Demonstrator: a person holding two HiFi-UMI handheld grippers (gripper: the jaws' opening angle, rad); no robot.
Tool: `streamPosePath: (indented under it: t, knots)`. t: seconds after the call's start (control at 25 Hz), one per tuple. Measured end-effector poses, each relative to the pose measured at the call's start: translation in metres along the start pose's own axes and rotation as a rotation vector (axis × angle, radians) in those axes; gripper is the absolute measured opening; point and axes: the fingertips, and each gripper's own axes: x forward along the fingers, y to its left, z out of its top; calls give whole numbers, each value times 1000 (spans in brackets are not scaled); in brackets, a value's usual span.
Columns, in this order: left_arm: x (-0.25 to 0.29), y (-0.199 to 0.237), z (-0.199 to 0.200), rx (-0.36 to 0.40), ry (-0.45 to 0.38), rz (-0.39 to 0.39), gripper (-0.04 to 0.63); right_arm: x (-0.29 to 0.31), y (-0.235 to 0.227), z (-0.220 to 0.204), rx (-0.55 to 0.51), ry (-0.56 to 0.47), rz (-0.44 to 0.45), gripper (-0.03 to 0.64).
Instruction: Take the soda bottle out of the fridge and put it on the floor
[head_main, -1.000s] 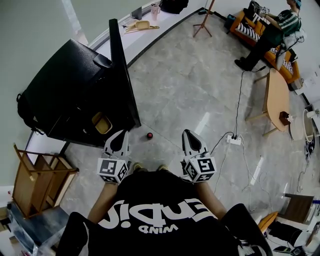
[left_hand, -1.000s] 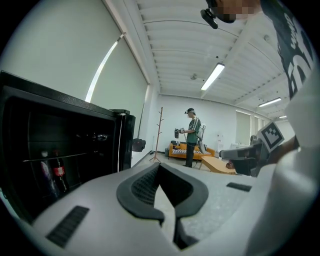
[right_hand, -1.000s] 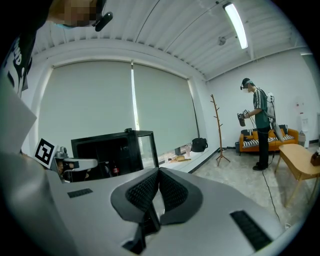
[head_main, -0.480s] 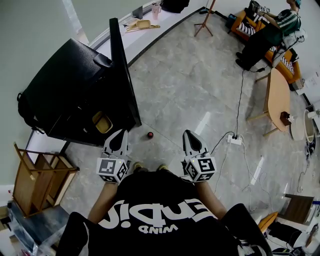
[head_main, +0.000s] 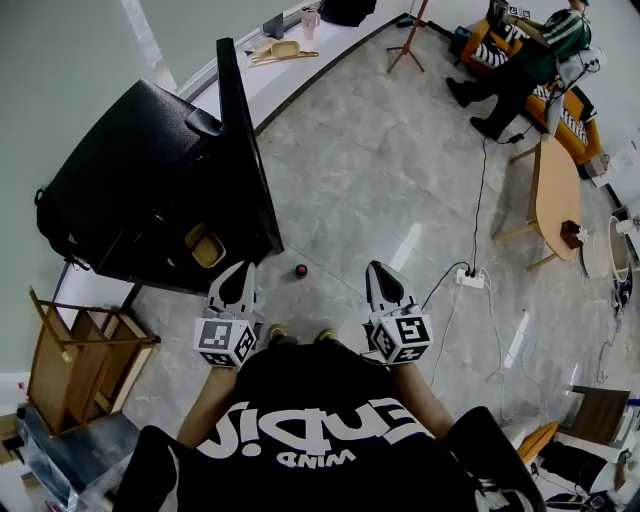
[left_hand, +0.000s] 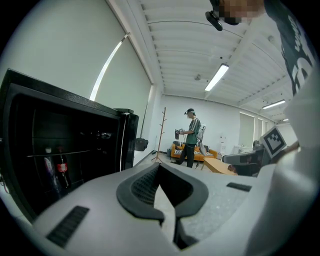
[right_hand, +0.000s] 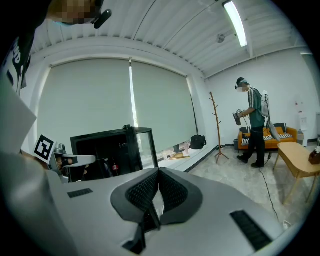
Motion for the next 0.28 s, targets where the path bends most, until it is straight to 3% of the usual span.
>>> streamPosePath:
  t: [0.28]
  knots:
    - [0, 0, -3, -7, 3, 6, 6, -1, -3, -6, 2, 4, 5, 23]
